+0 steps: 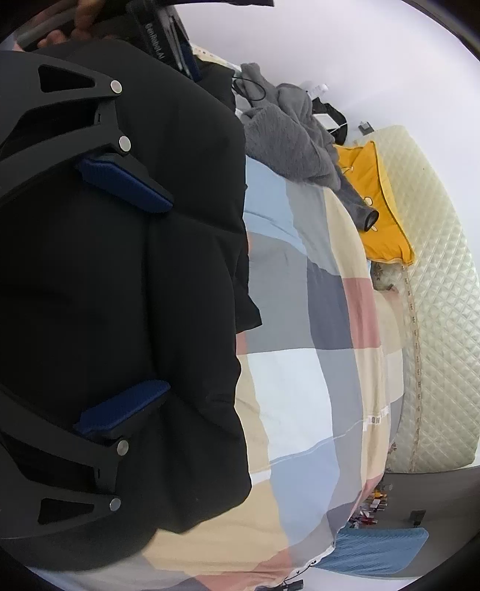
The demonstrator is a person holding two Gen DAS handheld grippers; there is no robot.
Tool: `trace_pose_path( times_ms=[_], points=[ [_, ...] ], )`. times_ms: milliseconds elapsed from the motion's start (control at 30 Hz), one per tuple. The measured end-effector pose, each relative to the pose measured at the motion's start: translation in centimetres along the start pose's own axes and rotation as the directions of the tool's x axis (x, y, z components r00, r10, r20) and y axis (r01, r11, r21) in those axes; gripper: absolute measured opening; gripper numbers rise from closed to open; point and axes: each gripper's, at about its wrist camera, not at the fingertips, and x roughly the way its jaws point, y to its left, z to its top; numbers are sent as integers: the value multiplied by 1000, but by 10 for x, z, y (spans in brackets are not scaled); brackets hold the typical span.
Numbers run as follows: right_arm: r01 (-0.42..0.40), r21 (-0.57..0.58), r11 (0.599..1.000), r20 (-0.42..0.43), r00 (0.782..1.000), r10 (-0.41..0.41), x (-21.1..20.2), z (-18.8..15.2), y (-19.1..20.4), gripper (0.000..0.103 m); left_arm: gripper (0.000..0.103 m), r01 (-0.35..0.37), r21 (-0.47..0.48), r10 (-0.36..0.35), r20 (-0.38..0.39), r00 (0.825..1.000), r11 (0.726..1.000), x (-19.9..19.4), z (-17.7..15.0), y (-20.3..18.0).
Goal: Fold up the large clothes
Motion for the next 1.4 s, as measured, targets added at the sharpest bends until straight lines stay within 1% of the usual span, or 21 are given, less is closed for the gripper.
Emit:
trace_pose_path(
  times_ms=[133,200,300,500,567,600,667,767,800,867,900,933,1000,1033,1067,1100,1133,1233,1333,1367,1400],
  points=[
    [3,-21,1000,35,999,-2,2,-2,2,94,78,-3,2,3,13,1000,1000,2,-2,1],
    [-24,-15,1000,48,999,25,-1,-5,-2,94,78,8,2,-8,26,1000,1000,-1,-5,2],
    [-70,0,998,51,996,70,-12,-7,-8,94,78,23,-4,-23,44,999,1000,-7,-10,5],
    [-85,-44,995,62,994,88,-41,-13,-13,94,78,71,-28,-69,59,996,997,-27,-17,21],
    [-101,-41,994,66,992,104,-53,-16,-21,94,78,51,-8,-50,95,994,999,-43,-20,28],
    [-109,-37,993,65,992,111,-58,-17,-26,94,78,41,1,-41,128,991,999,-54,-21,34],
    [-108,-11,994,73,991,108,-70,-18,-44,94,78,31,2,-31,151,988,1000,-66,-23,46],
    [-126,80,989,97,988,118,-83,-20,-76,94,81,-20,-25,24,168,985,999,-77,-26,77],
    [-137,144,980,103,987,123,-85,-20,-93,94,82,-20,-54,28,164,986,998,-76,-26,91],
    [-131,223,966,98,989,111,-84,-19,-117,94,82,-27,-124,45,150,988,992,-71,-28,115],
    [-108,248,963,95,992,86,-83,-19,-128,94,82,-52,-182,76,131,988,982,-66,-28,133],
    [-81,260,962,90,994,59,-81,-18,-137,94,82,-51,-218,78,117,990,975,-61,-28,145],
    [-49,282,958,65,997,32,-73,-19,-153,94,83,-18,-260,44,94,995,965,-50,-28,160],
    [-56,301,952,49,998,44,-68,-21,-163,94,83,14,-296,4,61,998,955,-38,-28,170],
    [-89,336,938,29,996,84,-59,-24,-173,94,83,39,-316,-26,43,999,948,-32,-30,174],
    [-115,370,922,15,993,118,-51,-27,-182,94,83,92,-346,-92,17,996,934,-20,-31,179],
    [-126,392,911,5,991,135,-46,-28,-187,94,83,127,-357,-134,5,991,925,-12,-33,180],
    [-173,448,877,-28,978,208,-22,-30,-196,94,82,159,-367,-186,-41,982,917,5,-34,176],
    [-278,455,846,-28,945,325,-5,-25,-187,94,80,212,-378,-253,-63,965,901,14,-35,170],
    [-296,447,844,-27,939,343,-3,-23,-182,91,73,231,-388,-276,-63,959,892,15,-36,169],
    [-306,413,858,-18,939,344,-5,-18,-171,85,68,258,-395,-305,-59,950,882,15,-38,167]
  ],
)
